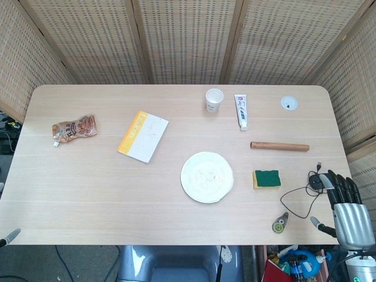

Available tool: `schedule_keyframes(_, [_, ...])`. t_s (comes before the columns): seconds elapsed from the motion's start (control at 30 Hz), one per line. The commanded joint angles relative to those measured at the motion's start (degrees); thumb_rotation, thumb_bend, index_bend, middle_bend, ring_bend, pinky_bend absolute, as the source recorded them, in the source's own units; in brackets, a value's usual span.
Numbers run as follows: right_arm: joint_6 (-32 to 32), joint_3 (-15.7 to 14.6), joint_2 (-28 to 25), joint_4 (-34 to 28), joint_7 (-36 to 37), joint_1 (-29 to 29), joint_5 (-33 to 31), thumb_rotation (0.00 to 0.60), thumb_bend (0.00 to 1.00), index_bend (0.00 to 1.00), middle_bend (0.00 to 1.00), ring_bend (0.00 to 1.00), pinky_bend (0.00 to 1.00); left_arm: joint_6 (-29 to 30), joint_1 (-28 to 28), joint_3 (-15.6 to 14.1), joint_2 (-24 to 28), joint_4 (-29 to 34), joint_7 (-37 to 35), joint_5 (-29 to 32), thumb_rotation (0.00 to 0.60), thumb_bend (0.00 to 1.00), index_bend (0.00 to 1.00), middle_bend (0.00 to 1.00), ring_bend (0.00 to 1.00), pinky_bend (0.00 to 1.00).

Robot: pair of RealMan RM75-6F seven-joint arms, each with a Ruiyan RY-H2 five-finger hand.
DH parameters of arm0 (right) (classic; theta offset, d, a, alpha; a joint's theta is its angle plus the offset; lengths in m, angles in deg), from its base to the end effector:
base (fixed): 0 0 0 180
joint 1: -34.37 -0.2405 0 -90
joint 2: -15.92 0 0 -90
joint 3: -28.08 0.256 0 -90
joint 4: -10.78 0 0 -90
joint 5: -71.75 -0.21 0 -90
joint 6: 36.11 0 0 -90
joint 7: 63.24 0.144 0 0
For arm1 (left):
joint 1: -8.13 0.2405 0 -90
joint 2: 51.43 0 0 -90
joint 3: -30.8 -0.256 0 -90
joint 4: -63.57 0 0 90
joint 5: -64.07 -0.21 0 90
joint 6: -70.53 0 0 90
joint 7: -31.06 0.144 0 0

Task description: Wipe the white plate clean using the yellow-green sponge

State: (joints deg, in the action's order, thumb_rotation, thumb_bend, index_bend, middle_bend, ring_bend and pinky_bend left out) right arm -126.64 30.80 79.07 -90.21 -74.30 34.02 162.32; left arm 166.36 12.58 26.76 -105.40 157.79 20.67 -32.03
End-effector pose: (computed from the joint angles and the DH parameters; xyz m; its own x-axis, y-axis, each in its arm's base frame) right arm -0.2799 -0.1552 0.1613 0.4515 0.0612 0.8902 -0.8914 -0.0134 0.4531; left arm -0.3117 0.1046 0.2093 0.3562 0.0155 0.9343 0.9341 -0.0324 -0.3555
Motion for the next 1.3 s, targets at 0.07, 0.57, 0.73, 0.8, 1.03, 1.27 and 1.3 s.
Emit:
schedule_keyframes(0.07, [0.36, -0.06, 0.02, 0.07, -0.07, -0.10, -0.16, 0.600, 0.00, 0.00, 0.00, 0.00, 0.00, -0.06, -0.01, -0.02, 0.03, 0.01, -0.08, 0.00, 0.600, 0.00, 0.00, 0.00, 0.00, 0.00])
schedule_keyframes(0.57, [14.28, 1.22, 1.67, 3.89, -1.75, -9.50, 0.44, 0.600, 0.00, 0.05, 0.00, 0.00, 0.00, -1.86, -0.96, 0.51, 0.11, 0.16, -0.37, 1.12, 0.600, 0.00, 0.00, 0.00, 0.00, 0.00])
schedule_keyframes(0.73, [25.24, 2.74, 4.59, 7.81, 0.96, -16.96, -1.34, 0.600, 0.00, 0.09, 0.05, 0.00, 0.02, -3.82, -1.80, 0.76, -0.29, 1.08, 1.76, 1.96, 0.600, 0.00, 0.00, 0.00, 0.00, 0.00])
schedule_keyframes(0.8, [28.99, 3.55, 5.79, 9.13, 1.76, -19.39, -3.11, 0.600, 0.00, 0.11, 0.08, 0.00, 0.04, -4.63, -2.16, 1.03, -0.55, 1.36, 2.66, 2.66, 0.600, 0.00, 0.00, 0.00, 0.00, 0.00])
schedule_keyframes(1.03, [37.61, 5.09, 12.90, 17.54, -1.58, -25.86, -7.91, 0.600, 0.00, 0.12, 0.12, 0.01, 0.11, -7.30, -3.39, 1.70, -1.21, 1.68, 4.38, 4.67, 0.600, 0.00, 0.00, 0.00, 0.00, 0.00])
schedule_keyframes(1.27, [41.29, 6.16, 18.97, 26.13, -6.45, -29.27, -13.22, 0.600, 0.00, 0.15, 0.19, 0.07, 0.18, -8.98, -4.12, 2.31, -1.54, 2.09, 5.76, 6.56, 0.600, 0.00, 0.00, 0.00, 0.00, 0.00])
schedule_keyframes(1.3, [41.40, 6.19, 19.80, 27.30, -6.67, -29.61, -13.61, 0.600, 0.00, 0.16, 0.19, 0.08, 0.18, -9.29, -4.24, 2.37, -1.64, 2.12, 5.97, 6.87, 0.600, 0.00, 0.00, 0.00, 0.00, 0.00])
